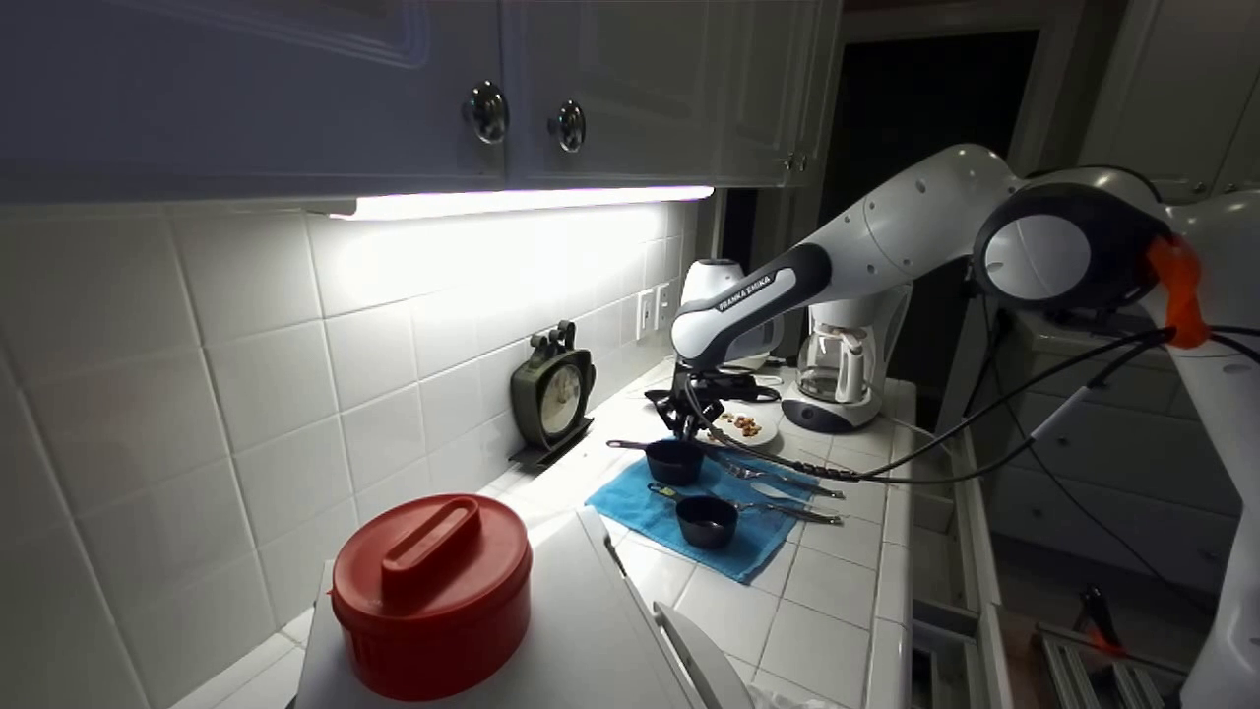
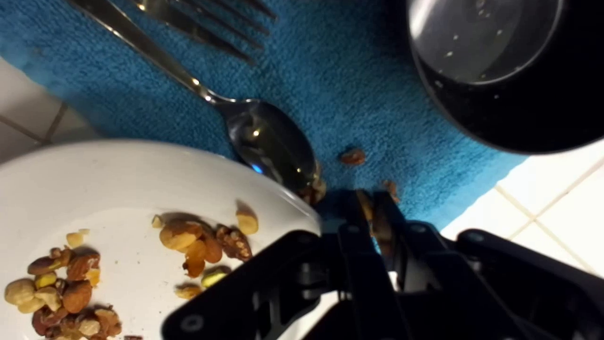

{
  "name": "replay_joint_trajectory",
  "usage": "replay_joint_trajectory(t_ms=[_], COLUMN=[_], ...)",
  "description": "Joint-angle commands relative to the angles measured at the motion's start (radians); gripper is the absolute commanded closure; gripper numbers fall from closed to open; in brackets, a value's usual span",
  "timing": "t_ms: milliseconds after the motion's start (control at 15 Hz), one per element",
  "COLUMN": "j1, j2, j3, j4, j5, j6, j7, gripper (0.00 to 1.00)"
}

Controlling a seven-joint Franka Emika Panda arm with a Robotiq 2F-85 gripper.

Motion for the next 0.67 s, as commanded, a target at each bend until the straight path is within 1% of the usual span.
replay_joint_trajectory(t_ms=[0,133,400,467,533,600], j1=[-0.009,-0.008,-0.01,-0.011,-0.012,-0.012], j2=[0.008,0.009,0.011,0.011,0.012,0.014], j3=[-0.002,-0.004,-0.008,-0.008,-0.008,-0.008], j4=[0.011,0.011,0.013,0.015,0.014,0.015], j5=[-0.007,-0.01,-0.009,-0.009,-0.008,-0.009], j6=[0.011,0.013,0.023,0.024,0.026,0.028], j7=[-0.013,-0.012,-0.012,-0.013,-0.013,-0.013], gripper=[0.86,0.93,0.96,0.94,0.7,0.69])
